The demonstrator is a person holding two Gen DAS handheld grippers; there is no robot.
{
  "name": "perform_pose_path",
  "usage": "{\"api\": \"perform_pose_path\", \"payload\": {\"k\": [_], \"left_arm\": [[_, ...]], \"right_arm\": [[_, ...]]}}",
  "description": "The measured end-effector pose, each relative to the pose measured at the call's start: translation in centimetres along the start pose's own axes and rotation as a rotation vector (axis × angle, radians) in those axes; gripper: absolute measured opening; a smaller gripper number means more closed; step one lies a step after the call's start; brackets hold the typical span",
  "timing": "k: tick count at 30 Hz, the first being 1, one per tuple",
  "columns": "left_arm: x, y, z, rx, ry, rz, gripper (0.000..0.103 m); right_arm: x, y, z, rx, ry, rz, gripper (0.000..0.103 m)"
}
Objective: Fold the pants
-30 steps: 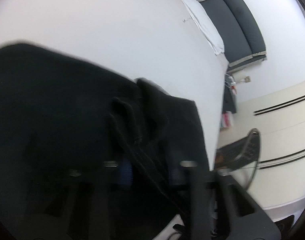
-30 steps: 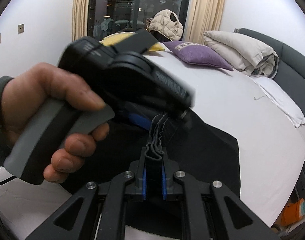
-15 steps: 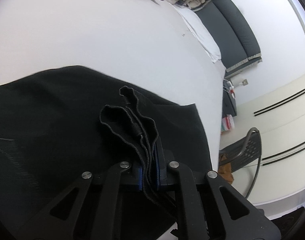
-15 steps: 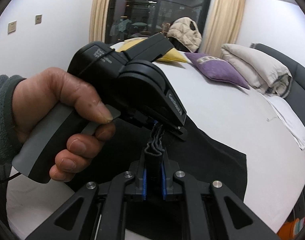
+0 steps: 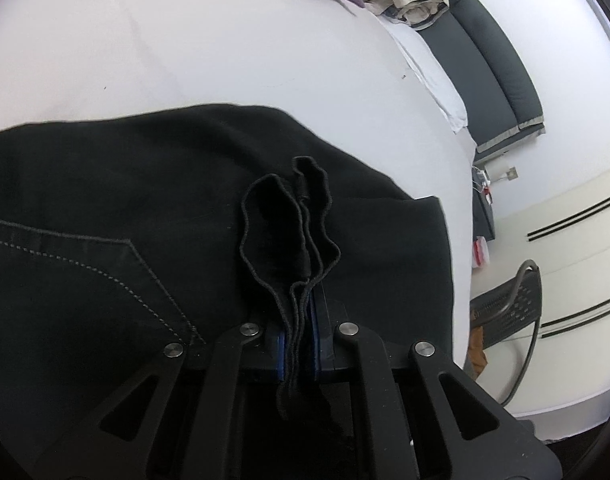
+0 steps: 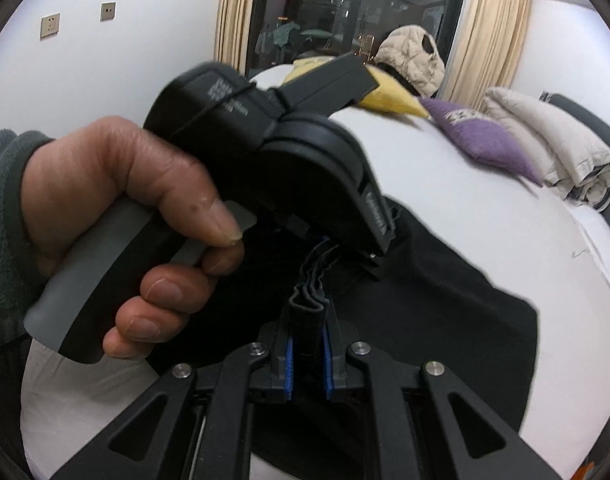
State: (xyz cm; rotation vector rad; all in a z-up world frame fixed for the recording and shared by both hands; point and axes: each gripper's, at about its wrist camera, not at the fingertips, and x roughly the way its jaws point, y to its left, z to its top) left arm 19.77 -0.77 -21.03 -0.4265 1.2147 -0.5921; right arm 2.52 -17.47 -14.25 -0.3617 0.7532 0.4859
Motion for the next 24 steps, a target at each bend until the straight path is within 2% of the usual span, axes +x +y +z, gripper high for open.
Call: {"api": "perform_pose_path", "payload": {"k": [1, 4, 6, 7, 9, 12, 14, 16, 19, 21, 23, 24], "left_arm": [[0.3, 0.0, -0.2, -0.002, -0.001, 0.007, 0.01], [0.2, 0.3, -0.4, -0.004, 0.005, 0.01, 0.01], [-0.3, 0.5, -0.5, 0.003, -0.001, 0.036, 0.013], [-1.2, 0.3, -0.7, 0.02, -0.018, 0.068, 0.017], [-3.1, 0.2, -0.6, 0.049, -0.055, 0.132, 0.018], [-4.7, -1.5, -0.5, 0.082, -0.113, 0.194, 0.018], [-5.4, -2.9, -0.4, 0.105, -0.152, 0.18, 0.018], [-5.4, -4.5, -0.1, 0.151, -0.167, 0.109, 0.018], [-2.7, -7.5, -1.3, 0.231, -0.115, 0.076, 0.018], [-0.3, -8.2, -2.3, 0.26, -0.06, 0.105, 0.018], [1.5, -7.6, -3.7, 0.26, -0.009, 0.136, 0.018], [1.8, -7.3, -4.4, 0.266, -0.009, 0.141, 0.018]], "right_arm": [[0.8, 0.0, 0.0, -0.001, 0.03, 0.015, 0.014], [1.6, -0.4, -0.8, 0.04, 0.106, 0.092, 0.031], [0.4, -1.6, -1.3, 0.1, 0.105, 0.17, 0.051], [-0.4, -2.4, -1.5, 0.128, 0.1, 0.194, 0.052], [-2.3, -4.8, -2.3, 0.197, 0.086, 0.216, 0.052], [-4.5, -11.2, -3.0, 0.386, 0.04, 0.202, 0.052], [-5.2, -14.8, -3.8, 0.49, 0.008, 0.183, 0.052], [-4.4, -19.4, -3.7, 0.618, -0.024, 0.223, 0.052], [-1.7, -23.6, -3.2, 0.728, -0.042, 0.31, 0.052], [1.4, -25.4, -3.3, 0.785, -0.024, 0.404, 0.052], [4.5, -26.9, -3.8, 0.809, 0.047, 0.354, 0.05], [6.1, -27.7, -4.2, 0.799, 0.067, 0.335, 0.04]]}}
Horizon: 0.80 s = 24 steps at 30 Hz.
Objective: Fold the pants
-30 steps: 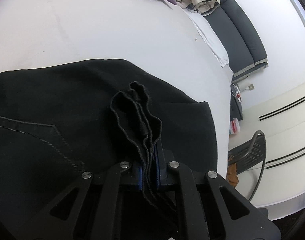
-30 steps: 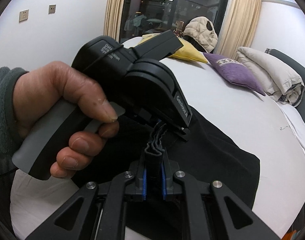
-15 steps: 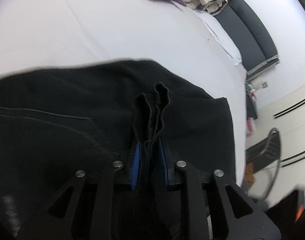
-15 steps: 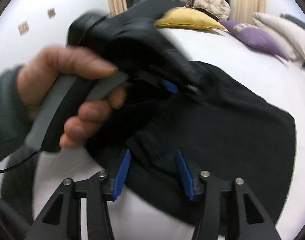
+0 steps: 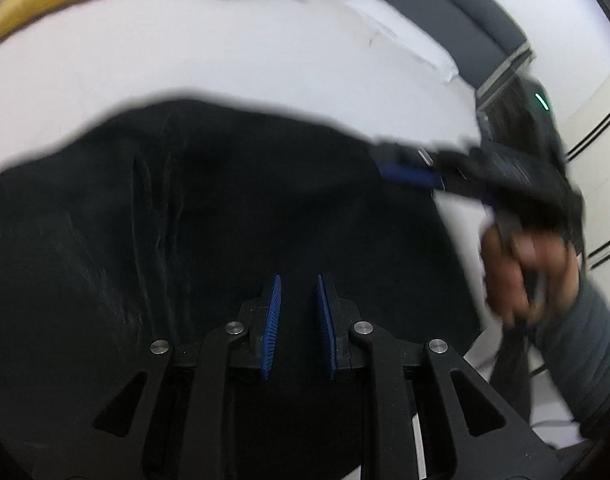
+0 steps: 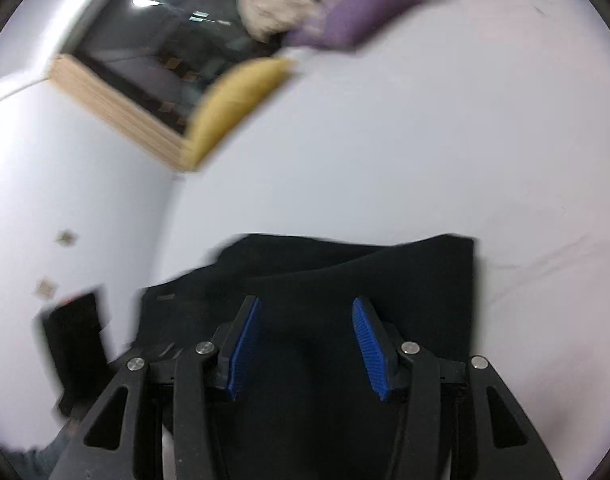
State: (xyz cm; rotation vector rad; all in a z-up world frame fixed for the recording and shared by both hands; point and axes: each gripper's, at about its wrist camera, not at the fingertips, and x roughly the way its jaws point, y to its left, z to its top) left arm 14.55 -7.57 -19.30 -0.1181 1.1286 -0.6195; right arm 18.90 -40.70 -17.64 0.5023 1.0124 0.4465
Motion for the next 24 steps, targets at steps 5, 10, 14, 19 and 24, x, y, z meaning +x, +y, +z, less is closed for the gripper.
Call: {"api": "perform_pose_path", "payload": {"k": [5, 10, 14, 19, 24], "left_arm": [[-1.8, 1.4, -2.9, -0.047, -0.049, -0.052, 0.018], [-4.6, -0.6, -4.3, -0.004, -0.111, -0.065, 0.018], [-1.5, 0.1, -4.9, -0.084, -0.07, -0.05, 0.018], [-2.7, 0.3, -6.5, -0.084, -0.101, -0.046, 0.018], [-3.1, 1.6, -7.1, -0.157, -0.132, -0.079, 0.018]], "right_arm": [[-1.5, -3.1, 0.8, 0.114, -0.072, -0.08, 0.019], [-5.1, 2.1, -2.9, -0.011, -0.054, 0.108, 0.037], [-2.9, 3.8, -9.2, -0.045, 0.092, 0.153, 0.054], [-4.0, 1.4, -12.8, 0.049, 0.081, 0.115, 0.042], [-6.2, 6.3, -10.0, -0.051, 0.004, 0.236, 0.063]]}}
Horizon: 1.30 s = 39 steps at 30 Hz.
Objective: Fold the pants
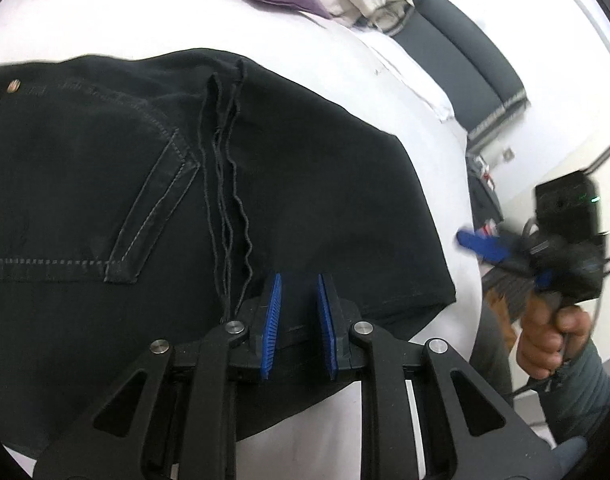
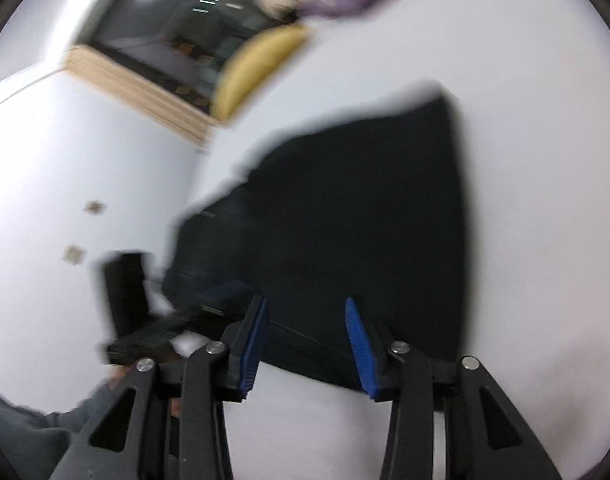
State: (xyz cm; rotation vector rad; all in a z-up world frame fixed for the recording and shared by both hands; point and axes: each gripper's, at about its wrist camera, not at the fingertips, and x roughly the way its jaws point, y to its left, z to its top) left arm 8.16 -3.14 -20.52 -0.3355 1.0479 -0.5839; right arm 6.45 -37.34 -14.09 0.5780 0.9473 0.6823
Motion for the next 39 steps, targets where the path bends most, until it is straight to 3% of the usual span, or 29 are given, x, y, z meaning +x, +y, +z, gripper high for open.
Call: {"api": "perform_pose_path", "payload": {"k": [2, 4, 5, 6, 8, 12, 13, 15, 16, 17, 19, 26, 34, 36, 39], "left_arm": [[-0.2, 0.7, 0.1, -0.001, -0.006, 0.004, 0.018], [-0.8, 0.8, 0.0, -0.01, -0.015, 0.0, 0.018], [-1.4, 1.1, -0.2, -0.015, -0.023, -0.001, 0.018], [-1.8, 0.7, -0.5, -0.021, -0.04, 0.005, 0.018], [-4.4, 1.3, -0.5, -0.044, -0.089, 0.025, 0.018], [-11.1, 3.9, -2.2, -0.145, -0.261, 0.051, 0.019], [-13.0, 5.1, -2.7, -0.182, -0.308, 0.07, 0.025], [-17.0, 8.2, -3.8, -0.274, -0.409, 0.11, 0.052], [-19.4, 9.9, -4.9, -0.343, -0.499, 0.12, 0.076], [-21.0, 11.1, -6.0, -0.399, -0.572, 0.128, 0.087], [-23.1, 13.5, -7.3, -0.478, -0.644, 0.133, 0.092], [-22.1, 19.5, -9.6, -0.671, -0.602, 0.066, 0.092], [-17.5, 21.2, -10.5, -0.759, -0.59, -0.1, 0.09], [-16.9, 21.7, -10.3, -0.771, -0.606, -0.15, 0.087], [-16.2, 22.7, -10.4, -0.777, -0.607, -0.18, 0.07]], "right_arm": [[1.6, 1.0, 1.2, -0.028, -0.015, 0.026, 0.082], [4.5, -0.7, 2.0, 0.01, 0.012, 0.027, 0.084], [6.5, -2.6, 1.9, 0.075, 0.068, 0.005, 0.084], [7.2, -4.4, 1.1, 0.133, 0.116, -0.032, 0.075], [6.5, -6.0, 0.1, 0.164, 0.072, -0.047, 0.061], [4.7, -4.3, -0.3, 0.143, 0.059, -0.132, 0.062], [4.6, -3.6, 0.0, 0.129, 0.045, -0.124, 0.062], [3.8, -2.9, 0.4, 0.12, 0.013, -0.084, 0.064], [3.0, -2.4, 0.6, 0.118, -0.003, -0.067, 0.065], [3.2, -2.0, 0.8, 0.118, -0.011, -0.048, 0.065], [2.8, -0.7, 1.0, 0.118, -0.008, -0.022, 0.065], [5.1, 1.5, 0.6, 0.091, 0.055, -0.013, 0.065], [5.0, 3.0, 0.3, 0.082, 0.069, -0.024, 0.065], [5.2, 3.3, 0.2, 0.076, 0.075, -0.026, 0.065], [5.4, 3.7, -0.1, 0.07, 0.089, -0.025, 0.065]]}}
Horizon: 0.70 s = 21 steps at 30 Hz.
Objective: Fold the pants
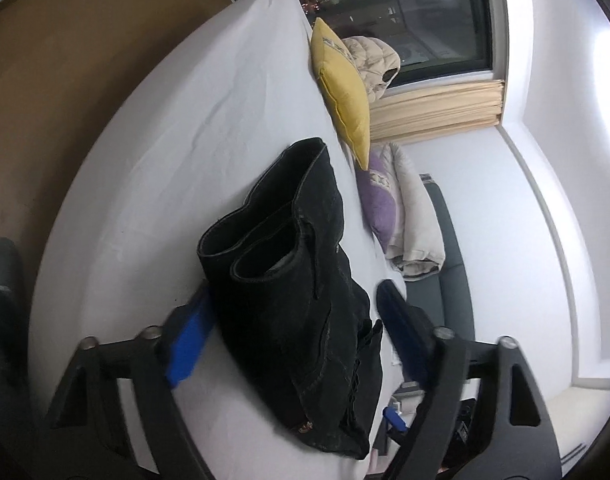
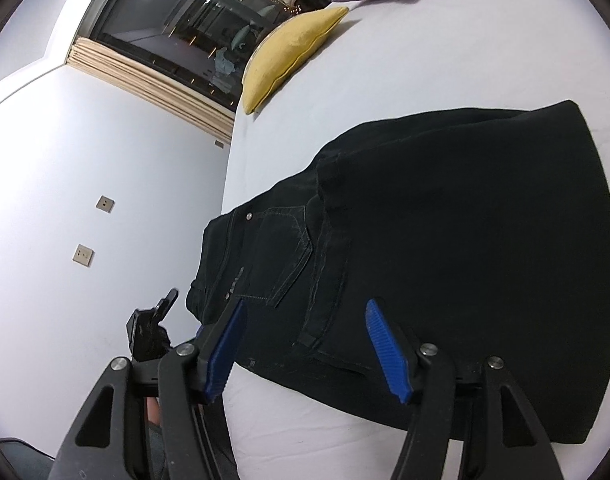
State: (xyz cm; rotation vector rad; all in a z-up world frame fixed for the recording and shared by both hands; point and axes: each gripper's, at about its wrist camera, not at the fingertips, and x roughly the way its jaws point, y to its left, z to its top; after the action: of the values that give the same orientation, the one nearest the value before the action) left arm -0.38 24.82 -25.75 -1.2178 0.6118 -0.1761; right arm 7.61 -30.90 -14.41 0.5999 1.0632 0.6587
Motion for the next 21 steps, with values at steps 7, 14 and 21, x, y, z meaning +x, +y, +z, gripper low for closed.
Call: {"api": "perform_pose_path", "payload": {"k": [7, 14, 21], "left_arm": [[1.2, 1.9, 0.4, -0.074, -0.015, -0.016, 0.028], [0.9, 0.9, 1.0, -0.049, -0.007, -0.033, 0.014], [0.4, -1.4, 1.3, 0.006, -0.006, -0.029, 0.013]], "right_arm": [[1.0, 1.0, 0.0, -0.014, 0.018, 0.024, 0.065], [3.9, 3.3, 1.6, -0.068, 0.068, 0.065, 0.065], [8.5, 4.6, 5.0, -0.08, 0.124, 0.145, 0.065]]}}
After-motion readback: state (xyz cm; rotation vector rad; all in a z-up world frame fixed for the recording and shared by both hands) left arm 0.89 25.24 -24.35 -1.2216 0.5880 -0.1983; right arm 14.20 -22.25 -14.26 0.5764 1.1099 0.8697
